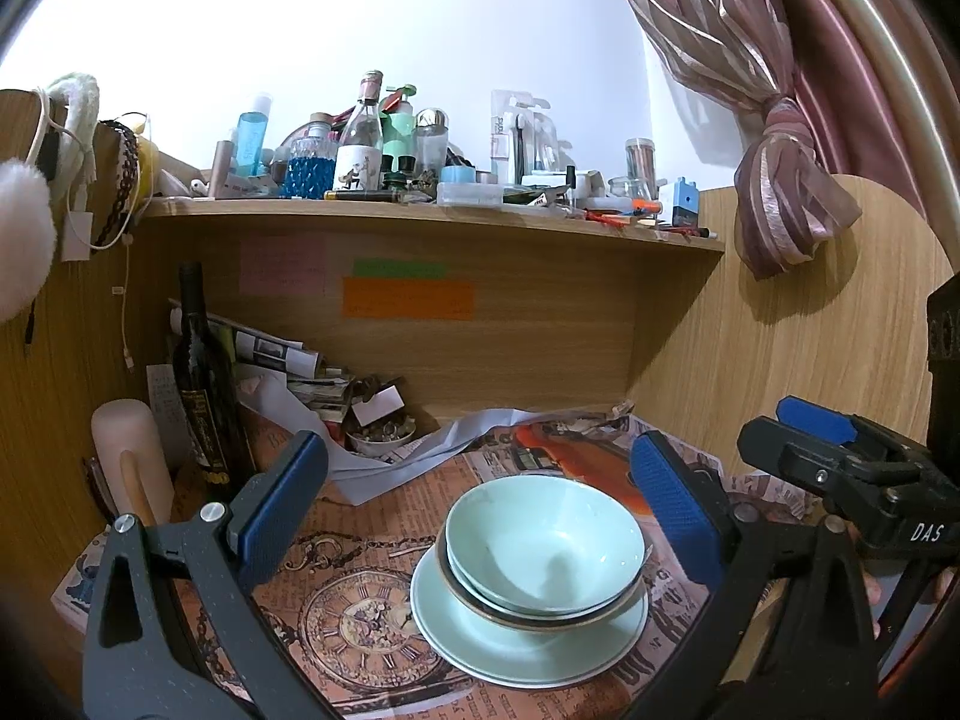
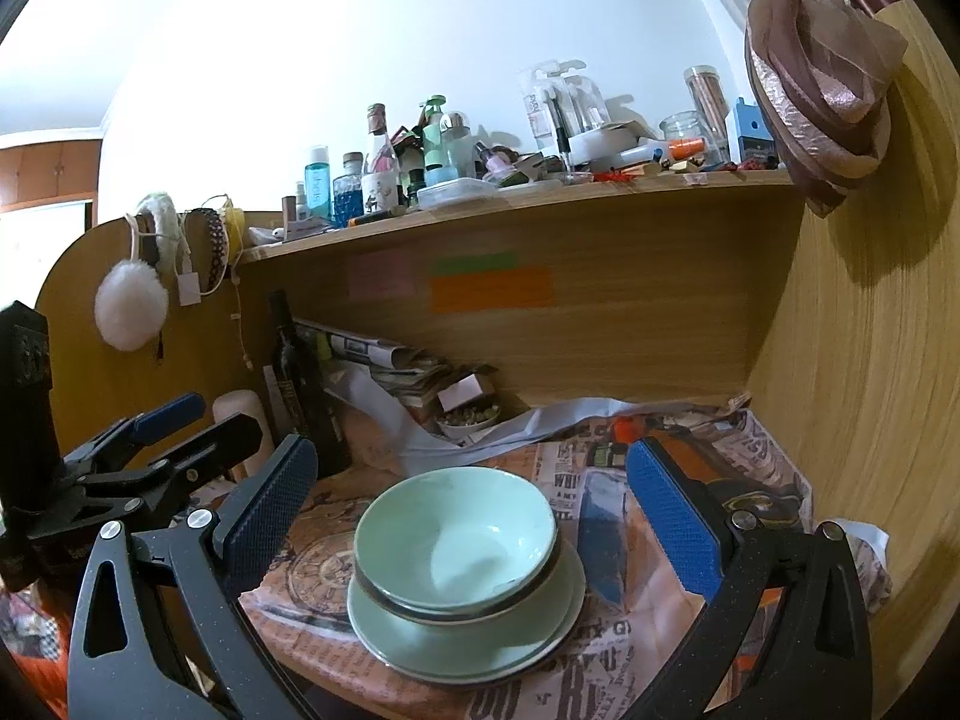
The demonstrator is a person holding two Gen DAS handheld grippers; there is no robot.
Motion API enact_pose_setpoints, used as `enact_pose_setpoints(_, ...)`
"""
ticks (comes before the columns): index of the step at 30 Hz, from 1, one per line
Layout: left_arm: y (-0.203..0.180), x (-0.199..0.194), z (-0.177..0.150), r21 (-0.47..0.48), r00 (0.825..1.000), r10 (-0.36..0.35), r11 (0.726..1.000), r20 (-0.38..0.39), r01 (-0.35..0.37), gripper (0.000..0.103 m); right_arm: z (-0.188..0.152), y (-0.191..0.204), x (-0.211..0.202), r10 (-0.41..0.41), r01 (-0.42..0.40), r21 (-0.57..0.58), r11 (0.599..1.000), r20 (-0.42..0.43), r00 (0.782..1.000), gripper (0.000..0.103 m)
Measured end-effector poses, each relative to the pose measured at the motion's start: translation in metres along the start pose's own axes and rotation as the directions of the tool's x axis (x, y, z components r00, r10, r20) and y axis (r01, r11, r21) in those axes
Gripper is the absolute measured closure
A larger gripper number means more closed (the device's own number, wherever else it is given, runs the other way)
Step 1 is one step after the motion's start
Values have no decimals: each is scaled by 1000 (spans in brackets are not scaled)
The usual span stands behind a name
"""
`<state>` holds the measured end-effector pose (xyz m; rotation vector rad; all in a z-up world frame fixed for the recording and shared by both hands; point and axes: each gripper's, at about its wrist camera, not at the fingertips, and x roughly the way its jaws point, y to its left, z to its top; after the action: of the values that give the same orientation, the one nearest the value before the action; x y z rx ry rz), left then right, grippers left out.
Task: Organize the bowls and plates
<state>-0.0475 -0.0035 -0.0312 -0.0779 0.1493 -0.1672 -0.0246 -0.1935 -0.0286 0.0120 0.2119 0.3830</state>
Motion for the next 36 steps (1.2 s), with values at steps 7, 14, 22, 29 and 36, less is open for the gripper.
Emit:
enact_pose_setpoints(7,-2,0,-1,2,1000,1,1000,-1,-1,0,-2,-1,0,6,-6,5,1000,-3,1000,0)
enact_pose_setpoints(14,-1,0,-3,7,1000,0,1000,1,0,0,-2,-2,0,9,-8,6,1000,-3,1000,0)
enact_pose_setpoints(22,-2,0,-3,11,1000,-6,1000,2,6,0,-2,1,-1,4,-4,3,1000,2,1000,0)
enact_pose_setpoints(29,-1,-1,-3,10,1000,-7,1000,0,7,0,-2,1,-1,6,-6,5,1000,2,1000,0)
enact_pose_setpoints(36,-1,0,-2,0,1000,-4,1000,-1,4,0,-2,1,-1,5,-5,6,1000,3,1000,0)
